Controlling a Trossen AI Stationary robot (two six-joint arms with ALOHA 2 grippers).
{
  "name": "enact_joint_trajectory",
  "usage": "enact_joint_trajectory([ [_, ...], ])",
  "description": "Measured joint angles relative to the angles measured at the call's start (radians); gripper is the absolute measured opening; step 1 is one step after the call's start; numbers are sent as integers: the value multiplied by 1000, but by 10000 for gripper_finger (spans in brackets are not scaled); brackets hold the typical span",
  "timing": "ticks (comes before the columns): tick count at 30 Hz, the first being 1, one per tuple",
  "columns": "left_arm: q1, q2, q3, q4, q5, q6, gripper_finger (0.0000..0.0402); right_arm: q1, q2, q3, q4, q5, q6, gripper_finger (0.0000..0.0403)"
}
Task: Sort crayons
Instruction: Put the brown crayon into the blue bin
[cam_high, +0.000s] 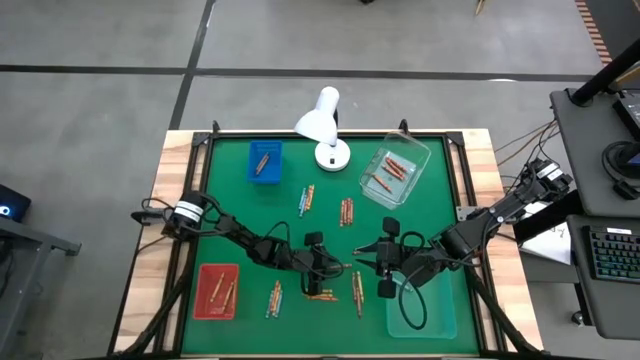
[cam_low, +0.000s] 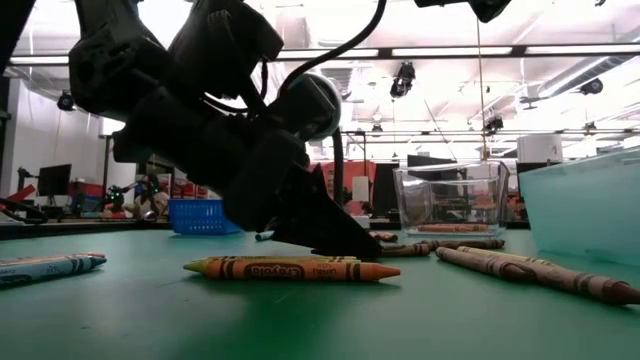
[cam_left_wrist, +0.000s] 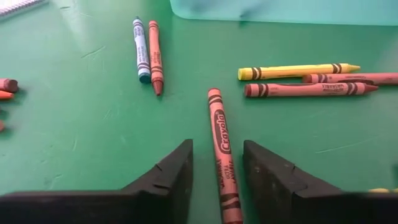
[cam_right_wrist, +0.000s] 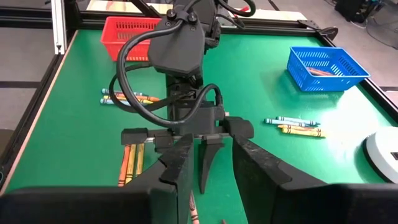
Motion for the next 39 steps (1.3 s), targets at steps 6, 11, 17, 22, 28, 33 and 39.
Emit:
enact_joint_trajectory([
  [6, 0, -2, 0, -2, -11, 10, 49, 0, 0, 0, 0, 0, -8, 102],
  [11, 0, -15, 0, -18, -15, 24, 9, 0, 0, -1, 0, -1, -8, 102],
  [17, 0, -89, -2, -115, -45, 78, 3, 0, 0, -2, 0, -2, -8, 102],
  [22, -1, -211, -2, -266, -94, 150, 2, 0, 0, -2, 1, -2, -6, 102],
  [28, 0, -417, -2, -553, -181, 157, 1, 0, 0, -4, 0, -3, 37, 102],
  [33, 0, -608, -1, -836, -207, 35, 0, 0, 0, -5, 0, -3, 43, 102],
  [39, 4, -801, -1, -1254, -412, -195, 0, 0, 0, -5, 0, -2, 46, 102],
])
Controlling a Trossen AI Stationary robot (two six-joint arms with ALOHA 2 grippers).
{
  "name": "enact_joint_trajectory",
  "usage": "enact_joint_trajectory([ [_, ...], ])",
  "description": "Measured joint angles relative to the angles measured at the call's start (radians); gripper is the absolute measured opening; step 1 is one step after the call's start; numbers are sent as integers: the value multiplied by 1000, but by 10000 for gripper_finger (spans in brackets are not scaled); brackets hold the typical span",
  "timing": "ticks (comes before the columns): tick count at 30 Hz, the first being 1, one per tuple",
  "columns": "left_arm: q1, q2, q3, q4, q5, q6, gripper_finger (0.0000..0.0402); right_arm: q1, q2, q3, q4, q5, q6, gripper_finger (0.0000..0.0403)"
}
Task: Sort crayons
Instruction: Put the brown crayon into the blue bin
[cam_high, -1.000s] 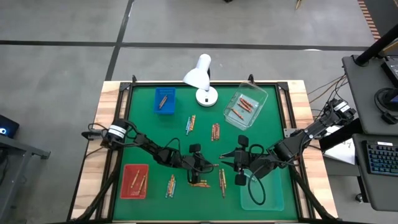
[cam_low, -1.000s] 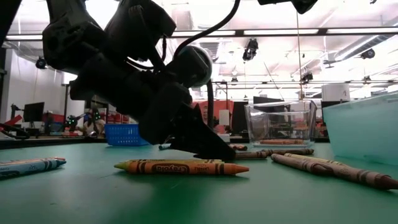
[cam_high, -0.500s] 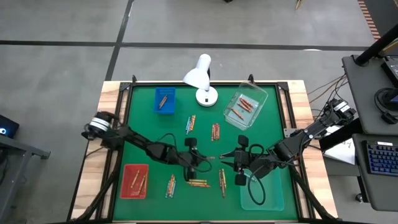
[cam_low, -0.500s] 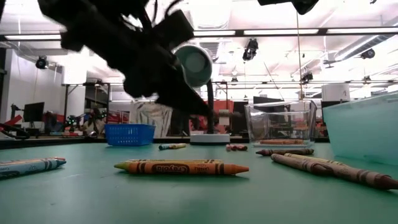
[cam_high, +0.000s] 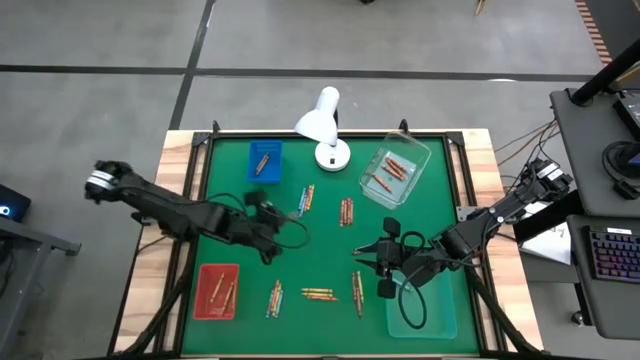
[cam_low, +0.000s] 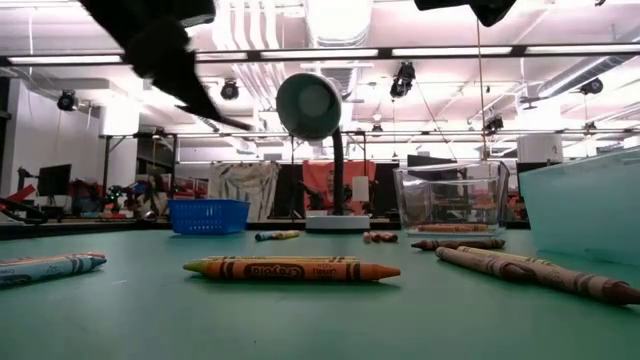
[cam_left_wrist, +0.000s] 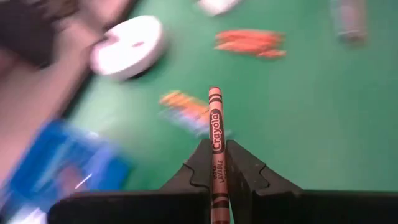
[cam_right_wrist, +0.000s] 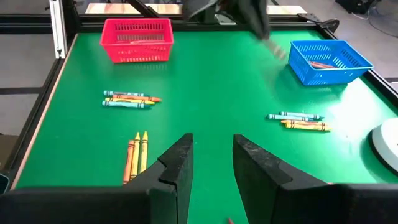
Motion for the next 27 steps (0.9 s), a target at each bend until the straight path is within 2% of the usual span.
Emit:
enact_joint_trajectory([
  [3, 9, -67, 0, -171, -80, -134, 0, 0, 0, 0, 0, 1, 0, 102],
  [7, 10, -133, 0, -264, -71, -254, 0, 0, 0, 0, 0, 2, -1, 102],
  [15, 9, -193, 12, -282, 158, -337, 0, 0, 0, 0, 0, 3, -4, 102],
  [18, 10, -193, 38, -319, 184, -336, 0, 0, 0, 0, 0, 10, -6, 102],
  [21, 47, -188, 62, -326, 159, -267, 0, 0, 0, 0, 0, 28, 1, 102],
  [27, 224, -183, 59, -324, 156, -74, 0, -17, 0, 0, 0, 58, 31, 102],
])
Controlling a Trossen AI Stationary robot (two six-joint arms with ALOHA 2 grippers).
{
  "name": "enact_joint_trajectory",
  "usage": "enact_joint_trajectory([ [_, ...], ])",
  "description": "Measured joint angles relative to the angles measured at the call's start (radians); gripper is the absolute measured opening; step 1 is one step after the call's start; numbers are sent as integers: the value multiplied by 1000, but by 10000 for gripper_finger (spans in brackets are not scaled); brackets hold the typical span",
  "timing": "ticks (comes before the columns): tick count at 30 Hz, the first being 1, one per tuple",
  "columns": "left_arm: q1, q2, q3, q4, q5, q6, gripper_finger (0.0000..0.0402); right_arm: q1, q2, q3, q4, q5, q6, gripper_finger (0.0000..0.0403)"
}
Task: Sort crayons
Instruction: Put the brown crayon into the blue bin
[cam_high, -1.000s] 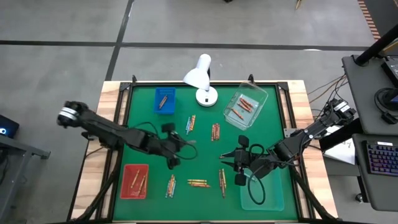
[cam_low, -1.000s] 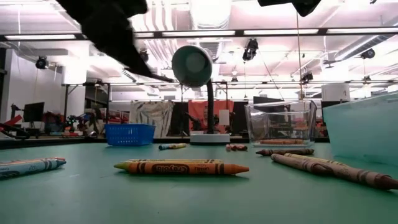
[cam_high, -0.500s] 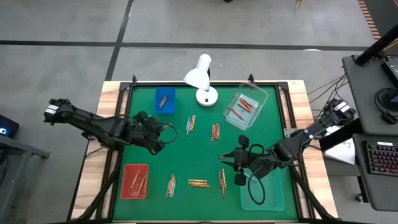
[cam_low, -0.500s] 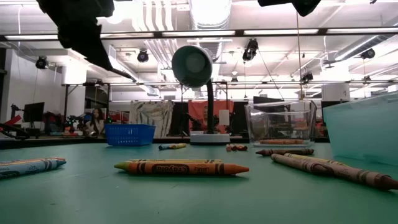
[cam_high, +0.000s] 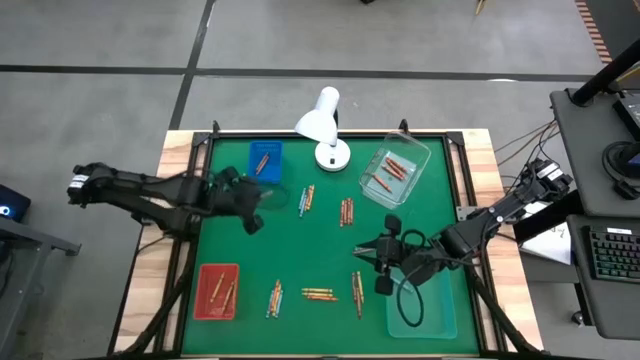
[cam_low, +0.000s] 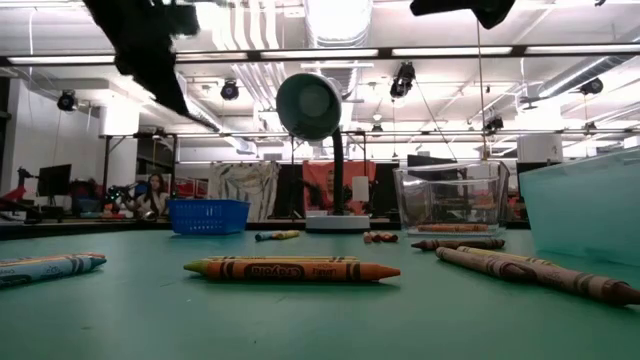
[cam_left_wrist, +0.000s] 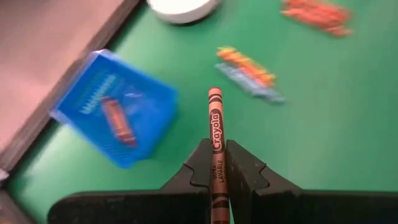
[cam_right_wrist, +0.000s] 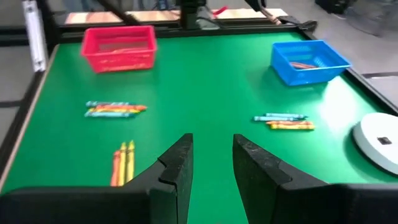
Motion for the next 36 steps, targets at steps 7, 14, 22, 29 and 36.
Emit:
enact_joint_trajectory([
  [7, 300, 13, -43, 25, 18, 166, 0, -76, 0, 0, 0, 20, -36, 102],
  [14, 579, 85, -67, 216, 259, 418, 0, -209, 0, 0, -16, -11, -130, 102],
  [22, 807, 225, -68, 314, 416, 526, 0, -358, -1, 0, -103, -93, -155, 102],
  [29, 821, 302, -68, 357, 435, 513, 6, -457, -2, 0, -117, -189, -146, 102],
  [36, 821, 318, -68, 383, 434, 526, 59, -460, -2, 0, -114, -228, -107, 102],
])
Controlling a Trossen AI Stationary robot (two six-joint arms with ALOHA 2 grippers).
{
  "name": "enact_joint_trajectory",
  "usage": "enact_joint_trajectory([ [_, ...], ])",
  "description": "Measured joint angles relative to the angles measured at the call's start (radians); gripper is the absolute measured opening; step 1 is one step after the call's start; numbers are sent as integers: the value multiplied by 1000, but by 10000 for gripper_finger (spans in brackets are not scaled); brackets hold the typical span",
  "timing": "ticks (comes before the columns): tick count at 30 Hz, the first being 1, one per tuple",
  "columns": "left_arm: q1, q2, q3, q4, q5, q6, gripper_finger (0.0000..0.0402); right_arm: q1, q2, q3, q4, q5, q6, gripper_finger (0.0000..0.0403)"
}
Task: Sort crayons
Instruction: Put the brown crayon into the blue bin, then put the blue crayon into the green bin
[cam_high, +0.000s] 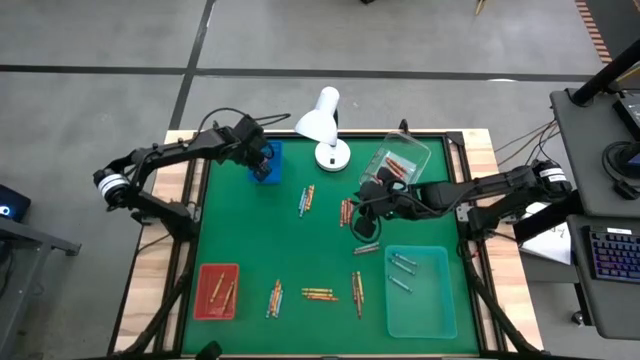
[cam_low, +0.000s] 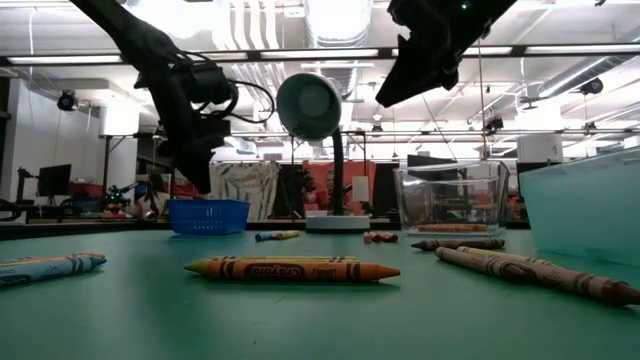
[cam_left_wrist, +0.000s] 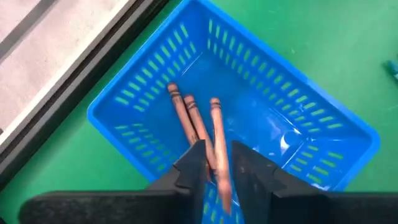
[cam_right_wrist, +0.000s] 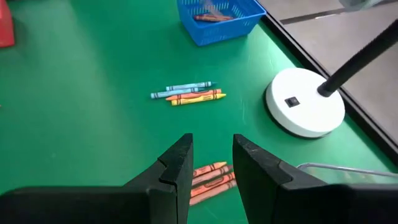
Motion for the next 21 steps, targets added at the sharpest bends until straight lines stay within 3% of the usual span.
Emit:
enact_joint_trajectory([
  [6, -2, -30, 12, 7, 0, -2, 87, 1, 0, 0, 0, -24, 31, 102],
  [11, -41, -129, 4, 0, 0, -53, 90, 8, -1, 0, 0, -30, 32, 102],
  [17, -163, -303, -31, 23, 0, -153, 90, -10, -1, 1, 27, -86, -26, 102],
  [21, -286, -398, -43, 73, -1, -230, 90, -68, -2, 43, 22, -229, 6, 102],
])
